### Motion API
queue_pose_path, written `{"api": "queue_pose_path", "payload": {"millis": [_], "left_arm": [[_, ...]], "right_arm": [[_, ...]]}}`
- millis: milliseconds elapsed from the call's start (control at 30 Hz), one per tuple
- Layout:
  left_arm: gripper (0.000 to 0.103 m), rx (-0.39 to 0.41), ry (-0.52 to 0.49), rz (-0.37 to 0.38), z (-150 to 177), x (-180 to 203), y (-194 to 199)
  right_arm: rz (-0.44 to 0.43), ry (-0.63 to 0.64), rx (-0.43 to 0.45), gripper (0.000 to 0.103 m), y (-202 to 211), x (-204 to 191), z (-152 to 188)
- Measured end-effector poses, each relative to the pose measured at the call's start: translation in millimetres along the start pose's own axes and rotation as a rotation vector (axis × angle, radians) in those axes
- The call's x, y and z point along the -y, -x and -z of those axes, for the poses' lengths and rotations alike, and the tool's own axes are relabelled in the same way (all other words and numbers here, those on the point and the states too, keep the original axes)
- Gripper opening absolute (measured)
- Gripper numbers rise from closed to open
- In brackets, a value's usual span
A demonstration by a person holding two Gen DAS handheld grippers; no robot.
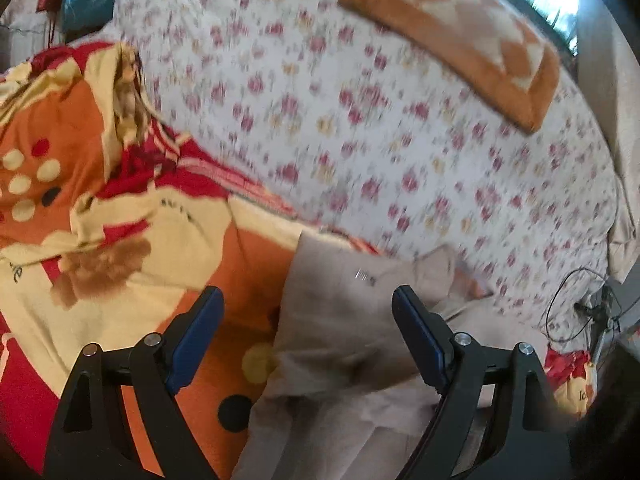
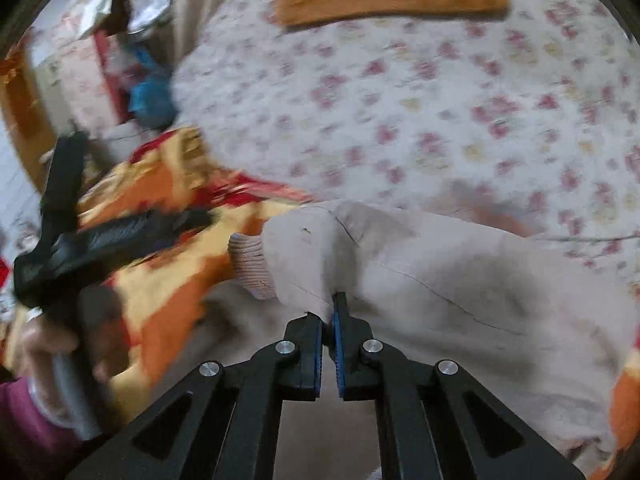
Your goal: Fold large clothes
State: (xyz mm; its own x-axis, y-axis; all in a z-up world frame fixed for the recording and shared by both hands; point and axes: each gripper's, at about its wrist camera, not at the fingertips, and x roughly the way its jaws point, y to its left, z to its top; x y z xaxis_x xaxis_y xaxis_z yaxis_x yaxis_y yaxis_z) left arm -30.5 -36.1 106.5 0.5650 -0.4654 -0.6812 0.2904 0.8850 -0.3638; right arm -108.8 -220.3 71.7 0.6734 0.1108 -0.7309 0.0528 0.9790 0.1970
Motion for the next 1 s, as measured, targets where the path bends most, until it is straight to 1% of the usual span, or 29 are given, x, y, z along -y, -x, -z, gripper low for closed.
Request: {"api": "queue_pose_path", "payload": {"millis": [33,67,100,133,167,200,233,267,300,333,367,400,433,500,567,600,633,667,700,733,767,800,833,867,900,933,967,1000], "left_arm": [[0.086,-0.003,-0.016,-0.009,1.9,3.4,-2.2],[0.086,-0.032,-0.050,-0.019,6.3,8.6,-8.9],[0.086,-0.067,-0.074,-0.021,10.4,12.4,-16.0],[0.086,-0.118,-0.100,-0.020,16.5,15.9,-26.1],[0.086,-0.155,-0.112,-0.021,21.4,17.9,-33.6],[0.086,-0.185,-0.121,-0.022,26.7,20.2,-40.3],[0.086,-0.204,-0.135,-0.028,31.3,23.7,-46.7],[0.086,-0.210,-0.147,-0.035,34.2,26.5,-48.7],[0.086,-0.213,-0.171,-0.045,37.2,31.4,-52.6],[0.086,-0.212,-0.184,-0.051,39.1,34.3,-54.2],[0.086,-0.209,-0.193,-0.056,41.0,36.2,-55.0],[0.086,-0.203,-0.197,-0.055,42.1,38.7,-55.4],[0.086,-0.198,-0.196,-0.053,41.9,38.9,-55.4],[0.086,-0.187,-0.192,-0.054,41.5,39.1,-54.7],[0.086,-0.179,-0.183,-0.052,40.3,38.5,-54.7],[0.086,-0.174,-0.179,-0.052,39.6,38.3,-55.1],[0.086,-0.167,-0.174,-0.056,38.3,37.6,-55.2],[0.086,-0.161,-0.169,-0.064,37.2,36.6,-55.6],[0.086,-0.160,-0.165,-0.067,36.7,35.6,-56.3],[0.086,-0.163,-0.162,-0.069,36.6,34.4,-57.3],[0.086,-0.166,-0.160,-0.073,37.0,33.7,-58.8],[0.086,-0.171,-0.160,-0.078,37.6,33.4,-60.7],[0.086,-0.178,-0.163,-0.085,38.9,33.6,-62.9],[0.086,-0.187,-0.170,-0.089,40.0,34.4,-65.1],[0.086,-0.192,-0.176,-0.089,40.9,35.1,-65.9],[0.086,-0.198,-0.183,-0.089,41.0,35.8,-66.1],[0.086,-0.198,-0.186,-0.089,40.4,35.8,-65.1],[0.086,-0.191,-0.184,-0.091,38.6,35.0,-62.0]], "right_arm": [[-0.008,0.011,-0.026,0.009,-8.8,-5.1,4.9],[0.016,0.018,-0.062,0.012,-23.3,-8.4,11.0],[0.044,0.005,-0.111,0.017,-35.9,-5.8,17.9],[0.040,-0.030,-0.140,0.019,-37.1,2.6,23.1],[0.028,-0.071,-0.143,0.027,-31.0,10.8,26.4],[0.026,-0.115,-0.118,0.040,-14.7,21.4,29.2],[0.068,-0.137,-0.075,0.047,12.0,34.3,36.7],[0.119,-0.137,-0.044,0.059,31.8,42.4,42.3],[0.180,-0.131,-0.014,0.067,52.0,52.1,50.0],[0.267,-0.127,0.012,0.070,74.5,65.0,61.2],[0.338,-0.127,0.013,0.073,86.7,76.6,67.9],[0.408,-0.126,-0.004,0.073,94.8,88.0,76.4],[0.494,-0.119,-0.053,0.073,100.0,105.0,88.9],[0.584,-0.123,-0.127,0.073,93.7,128.1,102.1],[0.579,-0.153,-0.160,0.071,84.8,147.8,111.2],[0.565,-0.178,-0.157,0.063,80.6,157.0,112.3],[0.548,-0.205,-0.138,0.048,80.3,163.4,113.7],[0.517,-0.242,-0.109,0.013,82.6,168.7,110.9],[0.466,-0.293,-0.064,0.010,90.3,174.9,110.3],[0.438,-0.341,-0.012,0.008,101.8,179.4,111.3],[0.457,-0.349,0.012,0.005,110.6,179.8,112.3],[0.501,-0.343,0.002,0.005,116.1,183.4,112.0],[0.540,-0.362,-0.035,0.004,122.1,190.2,120.4],[0.539,-0.398,-0.071,0.003,123.0,198.0,129.3],[0.529,-0.420,-0.130,0.001,118.8,204.8,139.2],[0.528,-0.413,-0.168,0.000,116.7,204.8,147.3],[0.518,-0.407,-0.183,0.001,118.0,201.5,151.8],[0.495,-0.412,-0.183,0.003,121.9,198.9,153.2]]}}
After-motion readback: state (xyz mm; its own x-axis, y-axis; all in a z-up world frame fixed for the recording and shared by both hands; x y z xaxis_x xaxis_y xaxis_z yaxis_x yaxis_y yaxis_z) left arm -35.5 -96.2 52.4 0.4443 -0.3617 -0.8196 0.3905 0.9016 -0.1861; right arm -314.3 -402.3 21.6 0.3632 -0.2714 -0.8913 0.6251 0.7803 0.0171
